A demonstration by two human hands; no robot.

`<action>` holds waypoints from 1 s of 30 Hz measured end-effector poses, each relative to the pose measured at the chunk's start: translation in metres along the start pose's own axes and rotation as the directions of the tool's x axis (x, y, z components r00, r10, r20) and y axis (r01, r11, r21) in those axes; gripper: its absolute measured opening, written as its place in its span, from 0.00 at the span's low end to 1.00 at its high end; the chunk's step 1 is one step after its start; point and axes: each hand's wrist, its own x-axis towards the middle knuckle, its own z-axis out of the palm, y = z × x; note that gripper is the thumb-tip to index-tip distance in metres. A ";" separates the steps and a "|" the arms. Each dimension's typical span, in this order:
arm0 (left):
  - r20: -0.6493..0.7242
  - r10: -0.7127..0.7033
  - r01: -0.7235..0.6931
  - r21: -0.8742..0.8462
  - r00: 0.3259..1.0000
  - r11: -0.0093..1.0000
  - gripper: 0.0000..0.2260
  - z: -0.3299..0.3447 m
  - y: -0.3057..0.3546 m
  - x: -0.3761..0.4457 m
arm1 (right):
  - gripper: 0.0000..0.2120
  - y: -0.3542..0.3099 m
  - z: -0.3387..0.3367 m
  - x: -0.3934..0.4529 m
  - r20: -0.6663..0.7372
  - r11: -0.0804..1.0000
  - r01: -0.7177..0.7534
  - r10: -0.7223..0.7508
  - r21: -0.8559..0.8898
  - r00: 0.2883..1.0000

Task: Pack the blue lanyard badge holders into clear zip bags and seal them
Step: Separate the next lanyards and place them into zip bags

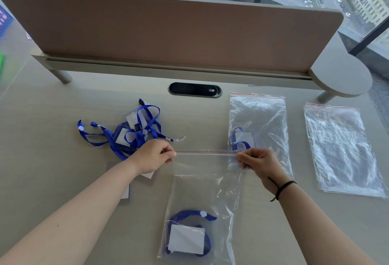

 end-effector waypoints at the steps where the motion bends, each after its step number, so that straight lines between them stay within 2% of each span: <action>1: -0.028 -0.007 0.006 -0.043 1.000 0.999 0.09 0.003 0.000 0.001 | 0.06 0.000 0.000 0.000 -0.019 0.999 -0.014 0.015 0.031 1.000; 5: -0.134 -0.128 0.079 -0.322 0.983 0.943 0.07 0.028 -0.002 -0.001 | 0.08 0.000 0.004 -0.008 -0.010 0.983 -0.127 0.129 0.132 0.992; 7: -0.082 -0.212 0.157 -0.432 0.974 0.888 0.12 0.041 -0.003 -0.005 | 0.11 0.006 0.007 -0.017 0.017 0.971 -0.208 0.208 0.119 0.978; 10: -0.017 -0.271 0.243 -0.391 0.962 0.888 0.22 0.061 -0.009 -0.013 | 0.21 0.028 0.009 -0.035 -0.023 0.961 -0.262 0.265 0.090 0.964; 12: -0.025 -0.323 0.294 -0.357 0.946 0.887 0.20 0.073 -0.013 -0.017 | 0.24 0.041 0.013 -0.046 -0.054 0.958 -0.286 0.287 0.024 0.956; 14: -0.021 -0.345 0.323 -0.299 0.938 0.898 0.13 0.080 -0.011 -0.022 | 0.20 0.049 0.018 -0.053 -0.057 0.950 -0.312 0.310 -0.019 0.949; 17: -0.001 -0.308 0.299 -0.239 0.951 0.924 0.01 0.083 0.000 -0.025 | 0.08 0.043 0.020 -0.058 -0.086 0.951 -0.305 0.301 -0.045 0.950; 19: -0.004 -0.282 0.273 -0.245 0.959 0.930 0.03 0.080 0.008 -0.021 | 0.04 0.031 0.016 -0.056 -0.103 0.961 -0.276 0.274 -0.007 0.956; 21: 0.011 -0.275 0.265 -0.310 0.961 0.913 0.05 0.074 0.020 -0.015 | 0.05 0.017 0.008 -0.051 -0.132 0.970 -0.240 0.243 0.041 0.961; 25: 0.035 -0.275 0.234 -0.635 0.961 0.737 0.05 0.064 0.065 0.009 | 0.06 -0.012 -0.016 -0.032 -0.217 0.983 -0.172 0.181 0.060 0.959; 30: -0.007 -0.236 0.164 -0.699 0.972 0.696 0.05 0.063 0.120 0.059 | 0.09 -0.055 -0.051 0.006 -0.259 0.990 -0.136 0.139 0.031 0.956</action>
